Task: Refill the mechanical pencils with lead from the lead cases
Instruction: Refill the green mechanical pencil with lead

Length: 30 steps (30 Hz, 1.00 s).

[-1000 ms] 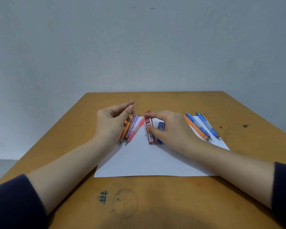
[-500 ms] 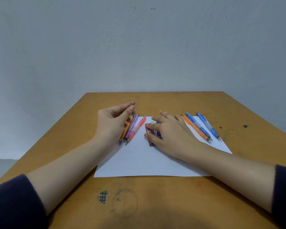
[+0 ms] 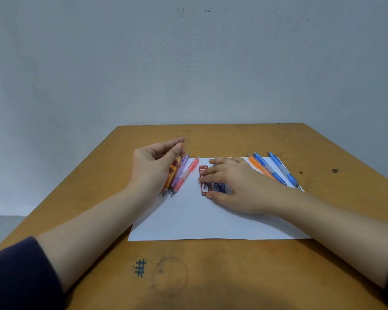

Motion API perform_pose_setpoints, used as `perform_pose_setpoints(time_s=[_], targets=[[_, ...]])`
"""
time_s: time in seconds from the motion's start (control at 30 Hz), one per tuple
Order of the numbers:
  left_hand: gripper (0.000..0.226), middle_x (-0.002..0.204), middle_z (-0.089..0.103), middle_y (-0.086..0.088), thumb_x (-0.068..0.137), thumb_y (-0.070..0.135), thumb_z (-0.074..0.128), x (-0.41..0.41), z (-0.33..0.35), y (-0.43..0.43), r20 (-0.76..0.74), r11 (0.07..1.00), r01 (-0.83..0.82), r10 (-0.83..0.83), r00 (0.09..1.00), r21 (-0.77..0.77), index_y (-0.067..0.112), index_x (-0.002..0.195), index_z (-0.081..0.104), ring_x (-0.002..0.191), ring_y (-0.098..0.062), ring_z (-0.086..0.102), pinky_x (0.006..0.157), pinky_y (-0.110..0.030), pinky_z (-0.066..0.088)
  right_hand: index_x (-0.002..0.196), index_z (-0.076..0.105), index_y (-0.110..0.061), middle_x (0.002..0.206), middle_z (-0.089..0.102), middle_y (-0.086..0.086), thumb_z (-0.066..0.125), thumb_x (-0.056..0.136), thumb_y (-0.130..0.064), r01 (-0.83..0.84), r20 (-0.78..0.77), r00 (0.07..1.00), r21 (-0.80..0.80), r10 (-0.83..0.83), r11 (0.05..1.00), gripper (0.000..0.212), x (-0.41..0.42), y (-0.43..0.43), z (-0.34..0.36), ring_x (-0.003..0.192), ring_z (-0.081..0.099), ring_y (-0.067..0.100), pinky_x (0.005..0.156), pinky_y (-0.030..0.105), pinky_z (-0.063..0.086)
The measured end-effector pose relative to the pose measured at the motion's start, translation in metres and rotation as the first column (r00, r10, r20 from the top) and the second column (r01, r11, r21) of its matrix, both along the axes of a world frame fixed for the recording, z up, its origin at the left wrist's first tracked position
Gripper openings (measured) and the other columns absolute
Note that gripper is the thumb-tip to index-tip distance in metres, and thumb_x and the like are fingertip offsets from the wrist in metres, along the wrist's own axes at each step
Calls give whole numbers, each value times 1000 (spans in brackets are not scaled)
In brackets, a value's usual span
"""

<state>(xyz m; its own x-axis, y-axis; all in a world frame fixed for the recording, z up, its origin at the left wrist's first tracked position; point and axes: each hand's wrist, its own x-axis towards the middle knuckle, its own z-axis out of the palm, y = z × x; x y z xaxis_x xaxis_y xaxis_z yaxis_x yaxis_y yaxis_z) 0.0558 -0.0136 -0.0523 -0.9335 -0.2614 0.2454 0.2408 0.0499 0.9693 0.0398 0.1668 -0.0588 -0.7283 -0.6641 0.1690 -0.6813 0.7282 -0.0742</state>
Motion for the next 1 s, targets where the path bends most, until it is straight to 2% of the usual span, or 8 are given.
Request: perform_pose_setpoints(time_s=[0.2, 0.33, 0.4, 0.5, 0.7, 0.77, 0.9, 1.0], targets=[[13, 66, 70, 13, 90, 19, 61, 2, 1, 1, 8, 1000, 8, -8, 1000, -21, 28, 92, 70, 53, 2, 56, 49, -12, 46, 137, 48, -30, 146, 41, -14, 43, 95, -48, 21, -23, 1000, -25, -21, 999, 45, -5, -2, -3, 141, 20, 9, 111, 33, 14], [12, 64, 69, 13, 90, 17, 61, 5, 4, 2, 23, 1000, 21, -22, 1000, 7, 23, 97, 70, 52, 3, 59, 45, -11, 45, 133, 54, -23, 141, 49, -3, 51, 93, -44, 37, -37, 998, -182, -45, 983, 45, -6, 6, 11, 137, 32, 13, 110, 29, 23], [13, 63, 69, 12, 90, 16, 61, 6, 6, 3, 21, 1000, 27, -27, 999, 16, 22, 99, 69, 53, 3, 61, 44, -11, 44, 133, 54, -22, 136, 53, -2, 56, 92, -37, 100, -32, 994, -183, -107, 978, 44, -6, 15, 18, 130, 39, 12, 101, 22, 25], [15, 69, 69, 7, 90, 14, 61, 9, 9, 5, 22, 999, 25, -26, 999, 44, 19, 102, 68, 53, 3, 63, 42, -10, 42, 136, 48, -28, 115, 56, -5, 62, 87, -41, 273, 53, 962, -94, -269, 957, 53, -7, 30, 23, 107, 45, 12, 78, 22, 30], [16, 75, 69, 4, 90, 14, 61, 10, 10, 6, 36, 999, 23, -25, 999, 40, 19, 103, 68, 55, 3, 64, 41, -10, 42, 137, 48, -25, 82, 57, -13, 70, 80, -37, 428, 265, 878, -67, -398, 901, 62, -13, 33, 19, 72, 48, 1, 57, 20, 36], [17, 75, 69, 4, 90, 14, 61, 10, 10, 6, 34, 999, 27, -28, 999, 31, 19, 104, 68, 55, 3, 64, 41, -10, 42, 135, 50, -24, 77, 60, -14, 69, 81, -30, 448, 289, 864, -63, -413, 892, 57, -14, 33, 19, 73, 52, 1, 58, 20, 38], [19, 73, 69, 6, 90, 11, 61, 11, 9, 7, 12, 999, 38, -38, 999, 36, 19, 106, 67, 54, 4, 63, 41, -9, 42, 133, 53, -22, 84, 66, -4, 65, 78, -17, 533, 314, 817, -88, -484, 842, 57, -16, 35, 18, 96, 63, 15, 76, 29, 52], [22, 64, 69, 12, 88, 8, 62, 13, 9, 7, -22, 998, 61, -61, 998, 19, 19, 106, 67, 54, 3, 63, 42, -8, 42, 132, 54, -22, 84, 67, -1, 66, 78, -16, 566, 314, 807, -164, -501, 808, 55, -17, 35, 18, 81, 63, 15, 67, 26, 48]])
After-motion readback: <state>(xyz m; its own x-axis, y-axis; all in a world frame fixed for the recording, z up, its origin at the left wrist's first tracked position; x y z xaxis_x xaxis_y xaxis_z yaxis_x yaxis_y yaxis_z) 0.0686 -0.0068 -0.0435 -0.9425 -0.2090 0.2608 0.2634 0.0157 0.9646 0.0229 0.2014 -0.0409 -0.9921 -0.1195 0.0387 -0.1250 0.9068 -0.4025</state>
